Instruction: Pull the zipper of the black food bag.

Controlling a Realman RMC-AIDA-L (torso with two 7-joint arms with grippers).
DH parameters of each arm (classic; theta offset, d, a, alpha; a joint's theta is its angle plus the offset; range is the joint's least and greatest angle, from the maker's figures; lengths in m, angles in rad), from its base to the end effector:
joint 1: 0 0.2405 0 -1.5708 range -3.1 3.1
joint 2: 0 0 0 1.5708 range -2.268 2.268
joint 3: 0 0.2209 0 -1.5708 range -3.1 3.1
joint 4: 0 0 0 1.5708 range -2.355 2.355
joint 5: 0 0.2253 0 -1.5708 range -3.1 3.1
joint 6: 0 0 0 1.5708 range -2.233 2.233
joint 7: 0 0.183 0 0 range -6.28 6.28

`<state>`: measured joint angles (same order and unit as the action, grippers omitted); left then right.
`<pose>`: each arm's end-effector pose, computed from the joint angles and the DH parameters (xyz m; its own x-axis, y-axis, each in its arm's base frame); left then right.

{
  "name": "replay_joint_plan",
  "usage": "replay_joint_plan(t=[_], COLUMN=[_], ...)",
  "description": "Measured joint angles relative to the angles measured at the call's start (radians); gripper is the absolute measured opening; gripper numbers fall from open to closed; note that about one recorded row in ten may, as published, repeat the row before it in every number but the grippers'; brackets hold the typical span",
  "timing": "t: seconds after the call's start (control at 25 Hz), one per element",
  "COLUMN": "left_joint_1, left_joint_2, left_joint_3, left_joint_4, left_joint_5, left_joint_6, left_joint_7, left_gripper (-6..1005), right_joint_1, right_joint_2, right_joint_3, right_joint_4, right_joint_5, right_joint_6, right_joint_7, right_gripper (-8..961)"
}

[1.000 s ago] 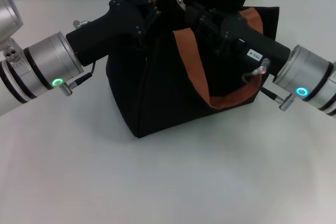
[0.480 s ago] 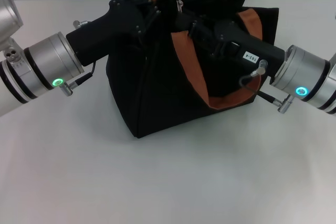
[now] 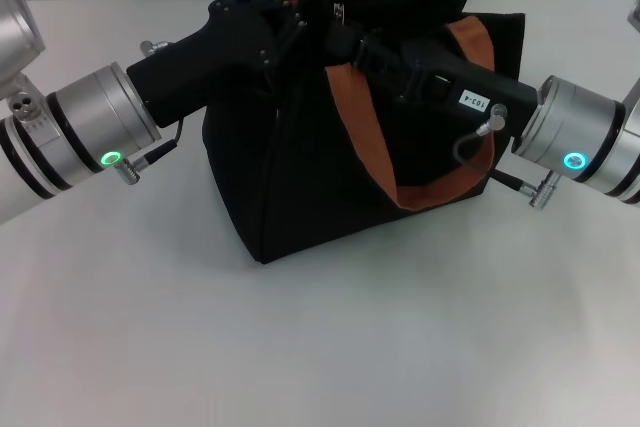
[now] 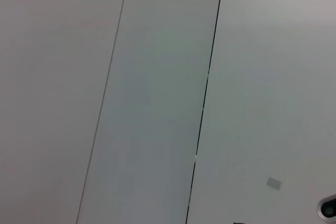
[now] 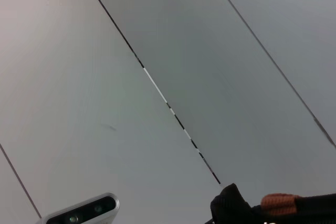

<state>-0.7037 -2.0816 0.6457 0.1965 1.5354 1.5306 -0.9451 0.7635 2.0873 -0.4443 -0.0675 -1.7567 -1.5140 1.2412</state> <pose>-0.1577 0.3661 -0.0383 0.5456 0.0690 0.8352 0.4250 -0.8818 -0.2047 0.1478 0.3553 -0.0669 0.3693 -0.4247 -0.8266 -0.5824 -0.7989 0.1502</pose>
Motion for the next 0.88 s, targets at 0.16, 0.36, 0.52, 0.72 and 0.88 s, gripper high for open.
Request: replay_joint_plan(t=[0.16,0.36,0.52,0.72,0.88], left_joint_1=[0.000,0.000,0.002,0.004,0.006], left_joint_2=[0.000,0.000,0.000,0.000,0.000], left_joint_3=[-0.001,-0.002,-0.001,-0.002,-0.001], left_joint_4=[0.000,0.000,0.000,0.000,0.000], left_joint_5=[0.000,0.000,0.000,0.000,0.000], left_joint_6=[-0.001,-0.003,-0.006,-0.007,-0.008], left_joint_7=[0.000,0.000,0.007,0.012,0.012], left_gripper=[23,23,23,23,22], right_joint_1=[-0.002,0.001,0.002,0.002,-0.001], right_joint_2=[0.000,-0.001,-0.002,-0.002,-0.001], right_joint_3=[0.000,-0.001,-0.019,-0.024,-0.025], right_joint_4=[-0.001,-0.003,-0.014,-0.024,-0.026], right_joint_5=[0.003,-0.001,-0.003,-0.005,-0.005], right_joint_6=[-0.001,-0.001,-0.006,-0.021,-0.023], right_joint_7=[0.004,0.034,0.086,0.110,0.116], right_gripper=[189,209,226,247,263])
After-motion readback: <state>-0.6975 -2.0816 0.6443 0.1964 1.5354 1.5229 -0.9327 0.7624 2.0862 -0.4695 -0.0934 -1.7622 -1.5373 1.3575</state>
